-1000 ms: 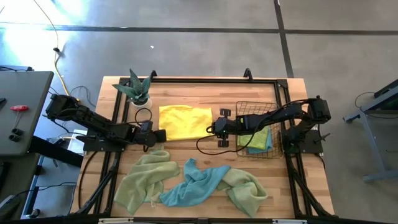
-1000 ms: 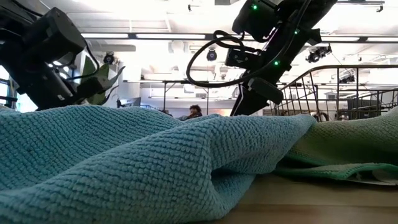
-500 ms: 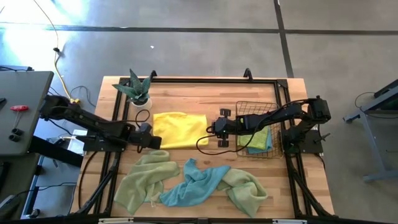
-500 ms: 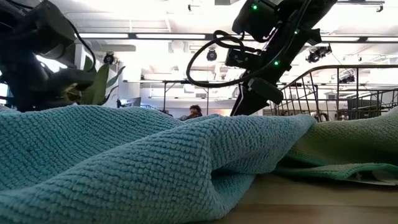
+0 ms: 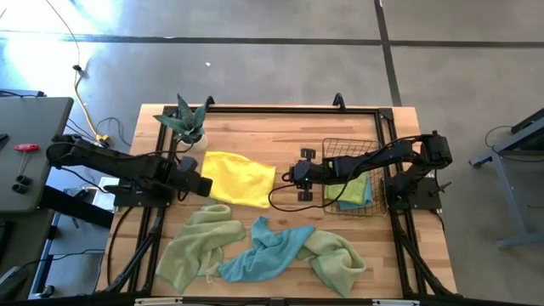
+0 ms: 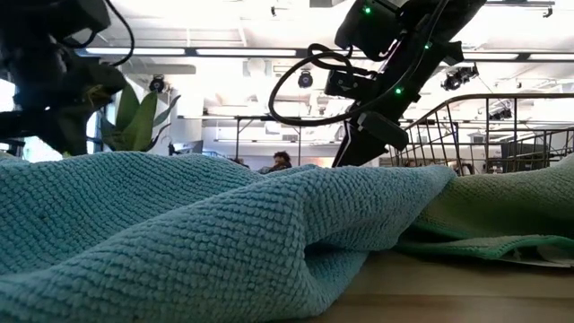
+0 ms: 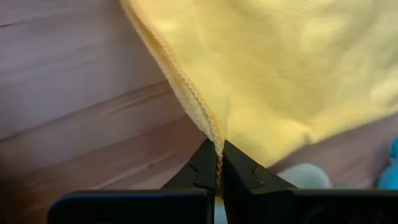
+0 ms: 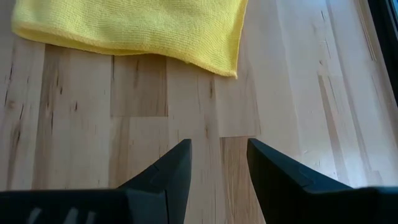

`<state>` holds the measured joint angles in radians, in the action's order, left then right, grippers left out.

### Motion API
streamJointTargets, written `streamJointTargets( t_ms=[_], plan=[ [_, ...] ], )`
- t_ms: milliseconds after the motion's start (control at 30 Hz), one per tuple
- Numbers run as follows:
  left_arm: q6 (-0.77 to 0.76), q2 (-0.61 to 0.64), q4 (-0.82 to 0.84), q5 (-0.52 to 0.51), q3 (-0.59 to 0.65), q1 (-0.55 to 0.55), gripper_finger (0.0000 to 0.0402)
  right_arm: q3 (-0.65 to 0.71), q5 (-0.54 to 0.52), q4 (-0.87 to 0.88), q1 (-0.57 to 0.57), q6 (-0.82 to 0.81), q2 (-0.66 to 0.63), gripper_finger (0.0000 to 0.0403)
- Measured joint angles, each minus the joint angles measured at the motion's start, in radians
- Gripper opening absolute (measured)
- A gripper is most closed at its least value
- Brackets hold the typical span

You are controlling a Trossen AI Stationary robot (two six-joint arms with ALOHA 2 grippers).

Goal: Fold microfiber towels
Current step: Fold the yellow microfiber cloth

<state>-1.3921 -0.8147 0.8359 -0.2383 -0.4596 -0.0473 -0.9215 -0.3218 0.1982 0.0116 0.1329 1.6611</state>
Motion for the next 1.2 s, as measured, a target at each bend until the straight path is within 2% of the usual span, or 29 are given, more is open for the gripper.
streamJointTargets(
  t_ms=[300, 500, 867, 1200],
  plan=[
    [0.128, -0.123, -0.066, -0.005, -0.135, 0.056, 0.0, 0.0, 0.0, 0.0, 0.0, 0.003, 0.0, 0.0149],
    [0.226, -0.316, -0.124, -0.004, -0.278, 0.08, 0.0, 0.0, 0.0, 0.0, 0.0, 0.003, 0.0, 0.0149],
    [0.412, -0.675, -0.186, 0.083, -0.546, 0.077, 0.0, 0.0, 0.0, 0.0, 0.0, 0.003, 0.0, 0.0149],
    [0.458, -0.814, -0.315, 0.126, -0.641, 0.029, 0.0, 0.0, 0.0, 0.0, 0.0, -0.001, 0.0, 0.0149]
  ],
)
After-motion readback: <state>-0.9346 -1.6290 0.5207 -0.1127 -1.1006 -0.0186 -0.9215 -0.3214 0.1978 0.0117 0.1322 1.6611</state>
